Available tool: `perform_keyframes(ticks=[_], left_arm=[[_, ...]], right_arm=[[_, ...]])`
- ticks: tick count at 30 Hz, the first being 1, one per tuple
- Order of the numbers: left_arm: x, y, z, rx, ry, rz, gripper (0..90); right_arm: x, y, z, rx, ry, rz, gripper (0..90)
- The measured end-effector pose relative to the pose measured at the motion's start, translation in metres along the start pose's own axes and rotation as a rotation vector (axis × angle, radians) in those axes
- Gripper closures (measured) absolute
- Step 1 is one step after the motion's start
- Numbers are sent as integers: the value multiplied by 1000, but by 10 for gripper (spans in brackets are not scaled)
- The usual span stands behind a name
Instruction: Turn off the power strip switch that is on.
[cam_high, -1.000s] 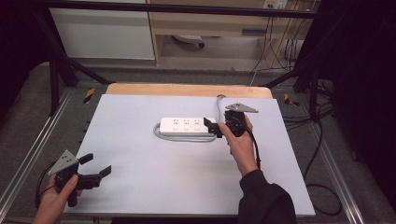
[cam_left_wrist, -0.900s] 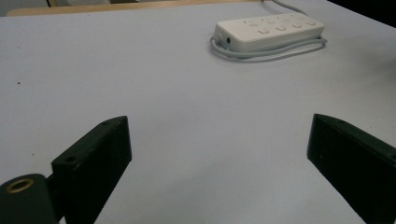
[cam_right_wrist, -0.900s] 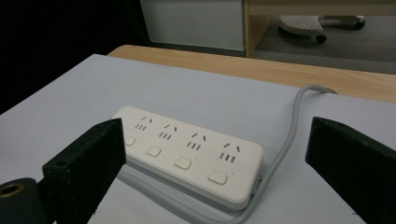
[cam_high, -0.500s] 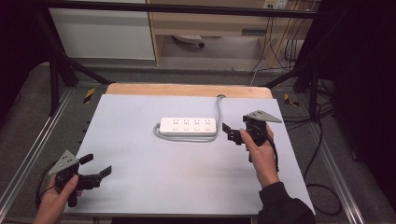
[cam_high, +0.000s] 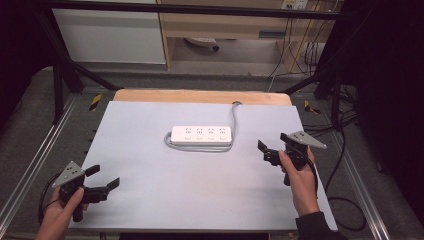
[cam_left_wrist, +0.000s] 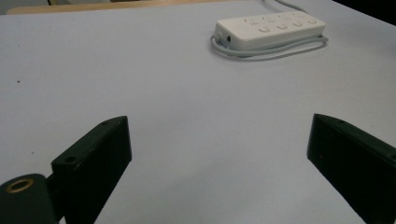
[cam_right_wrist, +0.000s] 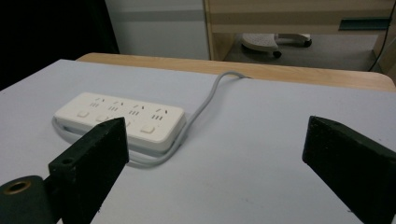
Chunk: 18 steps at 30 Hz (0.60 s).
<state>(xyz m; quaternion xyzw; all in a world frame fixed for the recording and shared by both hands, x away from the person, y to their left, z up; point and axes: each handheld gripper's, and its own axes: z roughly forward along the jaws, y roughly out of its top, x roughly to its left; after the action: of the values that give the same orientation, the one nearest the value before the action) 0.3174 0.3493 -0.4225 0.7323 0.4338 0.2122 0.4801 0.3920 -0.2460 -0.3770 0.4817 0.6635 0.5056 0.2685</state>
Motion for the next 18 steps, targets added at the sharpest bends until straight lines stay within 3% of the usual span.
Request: perform_keyframes(ticks=[9,18], left_arm=[[0,0,0,-2,-1,-3,65],[-1,0,0,-1,1,3,65]], right_arm=[[-11,-25,-17,0,-30,3,80],[-9,-48,-24,5,-33,-27,76]])
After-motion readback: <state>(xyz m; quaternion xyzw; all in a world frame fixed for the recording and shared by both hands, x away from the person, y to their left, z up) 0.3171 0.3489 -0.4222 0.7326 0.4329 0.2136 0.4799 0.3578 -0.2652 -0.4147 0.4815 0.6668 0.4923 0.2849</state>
